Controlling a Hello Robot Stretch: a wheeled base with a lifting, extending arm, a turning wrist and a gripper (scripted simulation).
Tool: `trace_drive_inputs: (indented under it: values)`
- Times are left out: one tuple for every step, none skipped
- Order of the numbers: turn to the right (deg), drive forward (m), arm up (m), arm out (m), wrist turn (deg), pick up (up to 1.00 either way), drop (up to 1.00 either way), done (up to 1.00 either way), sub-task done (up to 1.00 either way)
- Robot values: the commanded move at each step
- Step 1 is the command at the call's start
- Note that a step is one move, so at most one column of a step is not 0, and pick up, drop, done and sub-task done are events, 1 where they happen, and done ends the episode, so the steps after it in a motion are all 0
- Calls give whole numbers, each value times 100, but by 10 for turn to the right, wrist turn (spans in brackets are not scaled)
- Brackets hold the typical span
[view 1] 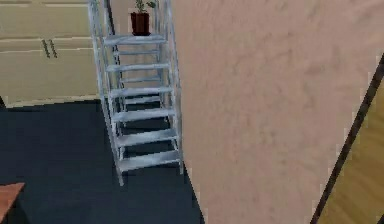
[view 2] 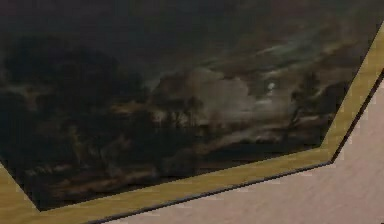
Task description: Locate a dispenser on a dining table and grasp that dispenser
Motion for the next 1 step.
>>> trace_drive_inputs:
  values:
    - [-150,0,0,0,0,0,0,0,0]
